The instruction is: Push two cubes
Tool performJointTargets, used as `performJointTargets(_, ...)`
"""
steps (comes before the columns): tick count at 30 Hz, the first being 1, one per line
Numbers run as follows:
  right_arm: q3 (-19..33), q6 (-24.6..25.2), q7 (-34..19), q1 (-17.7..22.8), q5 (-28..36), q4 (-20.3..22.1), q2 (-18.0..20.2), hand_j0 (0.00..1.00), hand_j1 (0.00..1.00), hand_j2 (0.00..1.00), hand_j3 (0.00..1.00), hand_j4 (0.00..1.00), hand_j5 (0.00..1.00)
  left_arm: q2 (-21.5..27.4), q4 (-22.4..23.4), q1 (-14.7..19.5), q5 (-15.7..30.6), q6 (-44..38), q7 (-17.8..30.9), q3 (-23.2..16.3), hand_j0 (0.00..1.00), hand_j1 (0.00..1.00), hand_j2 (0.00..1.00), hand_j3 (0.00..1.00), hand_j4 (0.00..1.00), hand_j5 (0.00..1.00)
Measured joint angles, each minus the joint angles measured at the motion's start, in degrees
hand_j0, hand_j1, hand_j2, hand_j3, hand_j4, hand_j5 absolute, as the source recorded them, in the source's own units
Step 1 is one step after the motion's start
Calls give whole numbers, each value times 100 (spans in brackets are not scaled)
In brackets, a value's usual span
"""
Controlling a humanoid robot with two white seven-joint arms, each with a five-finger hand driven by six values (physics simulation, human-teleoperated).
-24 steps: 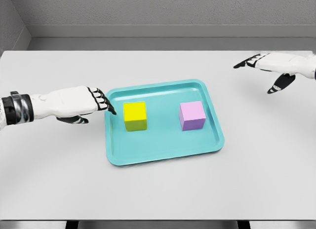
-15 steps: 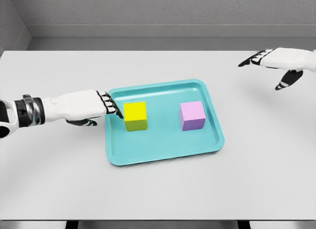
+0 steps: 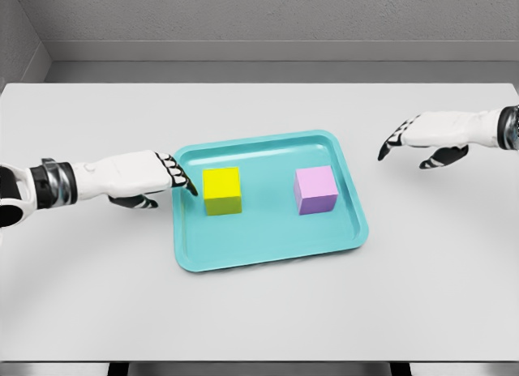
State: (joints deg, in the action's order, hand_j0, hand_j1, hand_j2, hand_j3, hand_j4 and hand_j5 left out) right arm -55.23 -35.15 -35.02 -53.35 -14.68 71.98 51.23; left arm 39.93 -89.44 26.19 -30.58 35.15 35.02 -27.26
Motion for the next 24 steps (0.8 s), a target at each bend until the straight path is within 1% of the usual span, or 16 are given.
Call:
performJointTargets(2,-36,1,0,-9,2,147,-10,64,64,64,64,64,64,-54,67,18,-28,0,0,-1,76,76,76,76,76,76)
performJointTargets(5,-85,1,0,-35,-10,240,-54,64,64,64,64,64,64,-116,137,35,-59,0,0,-2,76,76,76,76,76,76)
performJointTargets(6,-99,1,0,-35,-41,247,-99,64,64,64,64,64,64,-128,153,35,-65,0,0,-1,76,76,76,76,76,76)
performJointTargets(7,-108,1,0,-35,-74,251,-149,61,61,61,61,61,61,-142,177,70,-70,-1,0,-1,76,76,76,76,76,76)
performJointTargets(11,-164,2,0,-35,-150,232,-324,61,61,61,61,61,61,-207,287,123,-80,-1,0,-2,76,76,76,76,76,76)
performJointTargets(12,-185,1,0,-35,-160,228,-350,58,58,58,58,58,58,-222,322,132,-81,-1,0,-1,76,76,76,76,76,76)
performJointTargets(14,-216,1,0,-35,-195,224,-386,56,56,56,56,56,56,-237,392,141,-84,-1,0,-1,76,76,76,76,76,76)
performJointTargets(16,-232,1,0,-35,-227,224,-409,51,51,51,51,51,51,-246,443,141,-105,0,0,-1,76,76,76,76,76,76)
performJointTargets(24,-345,1,0,-79,-261,237,-499,51,51,51,51,51,51,-398,481,185,-190,-2,0,-6,76,76,76,76,76,76)
